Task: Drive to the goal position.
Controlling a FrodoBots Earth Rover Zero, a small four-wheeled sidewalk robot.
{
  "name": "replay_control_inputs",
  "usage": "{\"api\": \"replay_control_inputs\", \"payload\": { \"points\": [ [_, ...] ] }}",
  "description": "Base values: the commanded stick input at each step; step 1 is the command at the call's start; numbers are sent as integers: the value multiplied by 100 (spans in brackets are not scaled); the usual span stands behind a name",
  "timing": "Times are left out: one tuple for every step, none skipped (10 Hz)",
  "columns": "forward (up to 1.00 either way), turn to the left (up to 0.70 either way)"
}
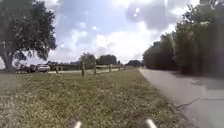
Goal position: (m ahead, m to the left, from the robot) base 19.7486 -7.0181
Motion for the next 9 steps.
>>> {"api": "replay_control_inputs", "payload": {
  "points": [
    [0,-70],
    [0,-70],
    [0,-70],
    [0,-70],
    [0,-70],
    [0,-70],
    [0,-70],
    [0,-70],
    [0,-70]
  ]
}}
